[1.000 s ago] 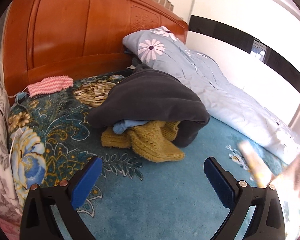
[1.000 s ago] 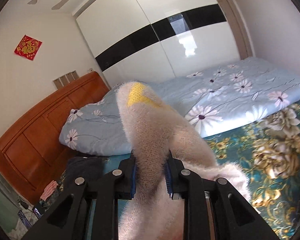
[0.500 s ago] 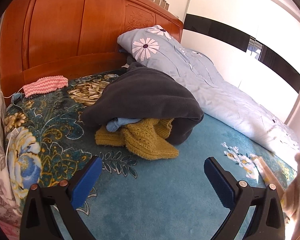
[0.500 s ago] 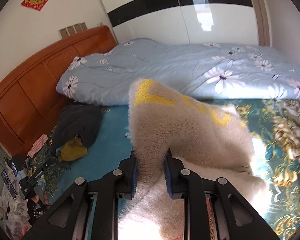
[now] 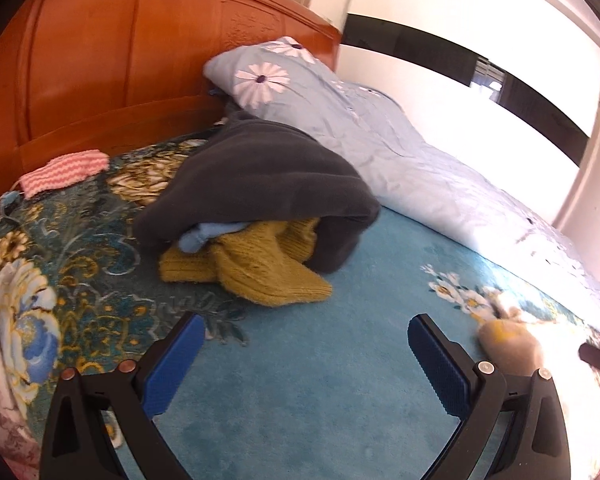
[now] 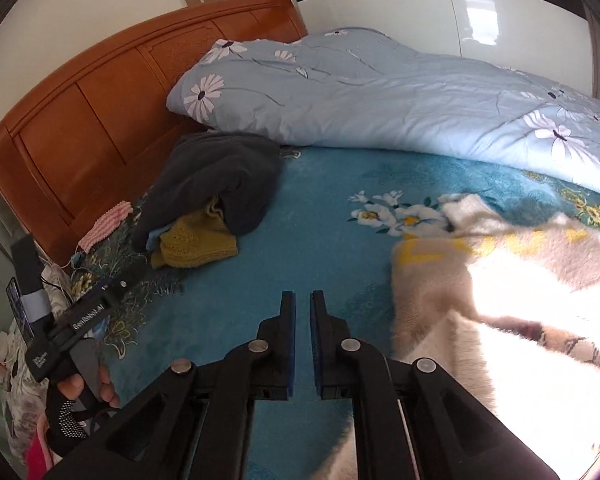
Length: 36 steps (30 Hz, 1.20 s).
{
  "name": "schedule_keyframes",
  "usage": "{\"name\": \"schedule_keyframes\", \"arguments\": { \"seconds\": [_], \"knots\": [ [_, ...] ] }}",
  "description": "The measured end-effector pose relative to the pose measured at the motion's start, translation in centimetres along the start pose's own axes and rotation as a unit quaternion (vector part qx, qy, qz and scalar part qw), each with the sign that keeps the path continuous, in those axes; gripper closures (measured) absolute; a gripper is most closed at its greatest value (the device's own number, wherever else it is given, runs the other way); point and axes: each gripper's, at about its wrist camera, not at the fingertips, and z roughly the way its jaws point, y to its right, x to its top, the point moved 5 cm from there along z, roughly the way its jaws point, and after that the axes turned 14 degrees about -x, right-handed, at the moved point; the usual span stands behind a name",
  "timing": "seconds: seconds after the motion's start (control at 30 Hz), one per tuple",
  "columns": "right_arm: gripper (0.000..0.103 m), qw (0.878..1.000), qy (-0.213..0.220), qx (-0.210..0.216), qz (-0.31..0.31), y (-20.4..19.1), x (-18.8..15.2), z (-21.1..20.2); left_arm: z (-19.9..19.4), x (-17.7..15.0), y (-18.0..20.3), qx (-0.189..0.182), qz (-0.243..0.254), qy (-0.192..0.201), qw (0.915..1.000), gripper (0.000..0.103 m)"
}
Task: Fold clothes
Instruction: 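Lay the sweater flat on the blanket with the right gripper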
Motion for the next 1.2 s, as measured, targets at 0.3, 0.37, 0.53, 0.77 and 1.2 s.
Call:
{"name": "schedule_keyframes", "arguments": {
  "seconds": [0.3,0.37,0.53,0.77,1.2],
  "knots": [
    [0.094,0.992,0.020,-0.120,0.046,15.9,-3.9,-7.1,2.8,-4.9,8.3,-0.122,0.052,-0.081,0.9878,0.000],
    [0.093,0.989,-0.008,-0.135,0.063,18.6,-6.1,-6.2,3.5,-6.7,10.0,-0.155,0.042,-0.107,0.9812,0.000],
    [0.060,0.994,-0.033,-0.103,0.022,16.8,-8.1,-3.4,5.0,-11.1,14.1,-0.235,0.016,-0.171,0.9566,0.000],
    [0.046,0.995,-0.052,-0.085,-0.027,13.5,-6.7,2.3,4.5,-13.4,15.9,-0.244,0.023,-0.202,0.9482,0.000],
    [0.101,0.992,-0.090,-0.086,0.035,16.5,-8.3,4.2,3.0,-10.7,13.3,-0.206,0.019,-0.169,0.9636,0.000]
  ]
}}
